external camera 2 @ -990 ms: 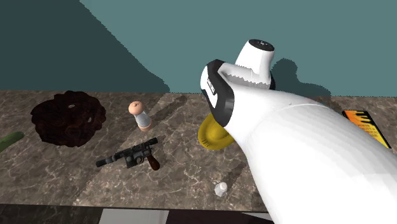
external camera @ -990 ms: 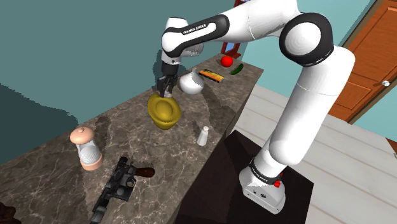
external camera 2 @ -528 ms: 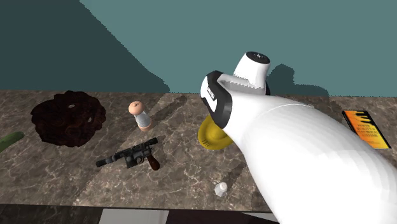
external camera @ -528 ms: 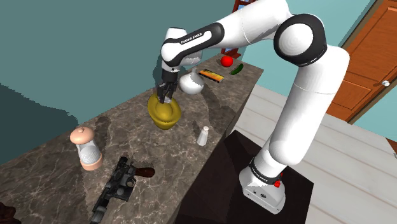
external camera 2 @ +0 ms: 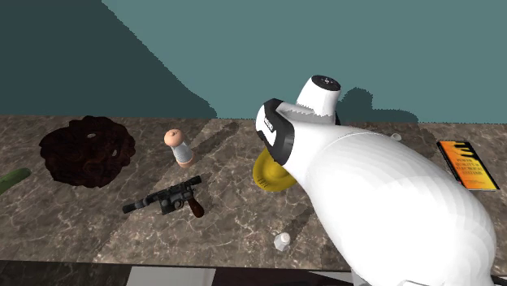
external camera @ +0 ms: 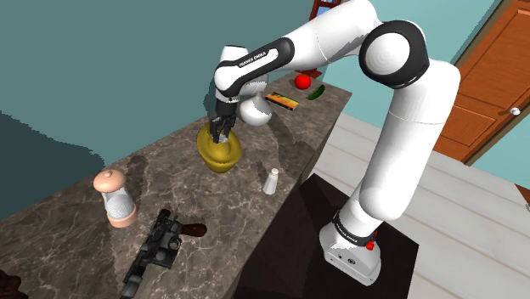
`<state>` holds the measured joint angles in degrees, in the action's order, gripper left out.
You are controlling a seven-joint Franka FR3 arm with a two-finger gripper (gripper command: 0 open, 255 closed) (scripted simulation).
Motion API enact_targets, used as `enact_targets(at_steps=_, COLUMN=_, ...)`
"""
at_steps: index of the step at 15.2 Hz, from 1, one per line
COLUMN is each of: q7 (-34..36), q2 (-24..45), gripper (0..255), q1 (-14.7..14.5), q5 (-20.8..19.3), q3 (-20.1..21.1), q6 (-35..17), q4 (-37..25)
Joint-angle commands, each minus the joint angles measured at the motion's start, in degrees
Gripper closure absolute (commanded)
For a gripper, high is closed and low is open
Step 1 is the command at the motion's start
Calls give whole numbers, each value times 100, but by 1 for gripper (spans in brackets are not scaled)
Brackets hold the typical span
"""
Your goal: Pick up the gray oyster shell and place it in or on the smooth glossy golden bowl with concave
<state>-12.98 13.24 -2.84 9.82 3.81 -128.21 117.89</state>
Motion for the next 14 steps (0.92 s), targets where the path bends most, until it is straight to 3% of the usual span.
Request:
enact_targets(at_steps=1, q7=-1, q2=3, gripper=255, q1=0, q5=0, q3=0, q6=-5, q4=1)
enact_targets(at_steps=4, q7=-1, q2=3, gripper=255, q1=0, q5=0, q3=0, q6=-5, q4=1)
enact_targets(at_steps=5, q7=-1, q2=3, gripper=0, q1=0, q5=0, q3=0, q6=-4, q4=0)
enact_targets(at_steps=10, q7=-1, q2=3, gripper=0, q1=0, q5=0, q3=0, q6=-4, q4=0)
enact_targets(at_steps=14, q7=25, q2=-339, gripper=0, q1=54, q5=-47, q3=-42, q6=662, q4=-318)
